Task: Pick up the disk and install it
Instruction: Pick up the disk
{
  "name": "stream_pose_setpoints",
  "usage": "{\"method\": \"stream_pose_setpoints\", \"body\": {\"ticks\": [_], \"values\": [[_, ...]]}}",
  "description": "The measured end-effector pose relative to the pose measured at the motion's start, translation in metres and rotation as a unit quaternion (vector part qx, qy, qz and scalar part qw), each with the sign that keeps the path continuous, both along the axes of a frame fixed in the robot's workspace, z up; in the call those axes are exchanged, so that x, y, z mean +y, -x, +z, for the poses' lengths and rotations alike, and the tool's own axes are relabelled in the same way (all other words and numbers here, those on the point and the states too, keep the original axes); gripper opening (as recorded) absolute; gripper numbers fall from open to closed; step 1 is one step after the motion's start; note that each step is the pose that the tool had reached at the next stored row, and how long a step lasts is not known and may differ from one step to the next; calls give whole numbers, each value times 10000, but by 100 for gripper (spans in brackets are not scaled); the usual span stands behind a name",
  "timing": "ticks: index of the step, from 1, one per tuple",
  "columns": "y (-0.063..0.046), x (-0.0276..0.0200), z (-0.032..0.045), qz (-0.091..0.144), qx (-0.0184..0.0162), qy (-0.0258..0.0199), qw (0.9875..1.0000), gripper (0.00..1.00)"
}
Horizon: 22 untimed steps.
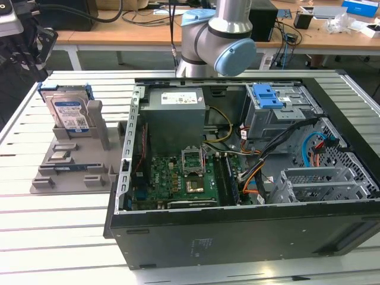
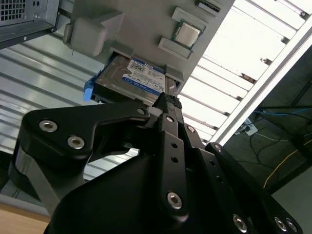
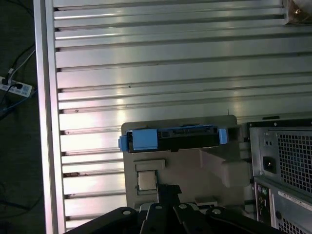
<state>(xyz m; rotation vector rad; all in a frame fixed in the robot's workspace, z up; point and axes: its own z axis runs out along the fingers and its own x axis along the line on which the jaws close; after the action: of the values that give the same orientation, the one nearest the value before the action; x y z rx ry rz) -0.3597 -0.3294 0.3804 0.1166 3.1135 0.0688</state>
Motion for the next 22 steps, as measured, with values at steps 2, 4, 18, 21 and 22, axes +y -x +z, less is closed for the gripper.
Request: {"method": "stream_pose_setpoints", "body": {"ticks": [2,4,18,21,22], "values": [[0,0,0,3,0,0,10000,11],[0,1,0,66,0,0,10000,11],[4,0,0,1726,0,5,9850,11],[4,0,0,2128,0,5,9771,11],[4,0,0,2315,0,5,9728,11]]}}
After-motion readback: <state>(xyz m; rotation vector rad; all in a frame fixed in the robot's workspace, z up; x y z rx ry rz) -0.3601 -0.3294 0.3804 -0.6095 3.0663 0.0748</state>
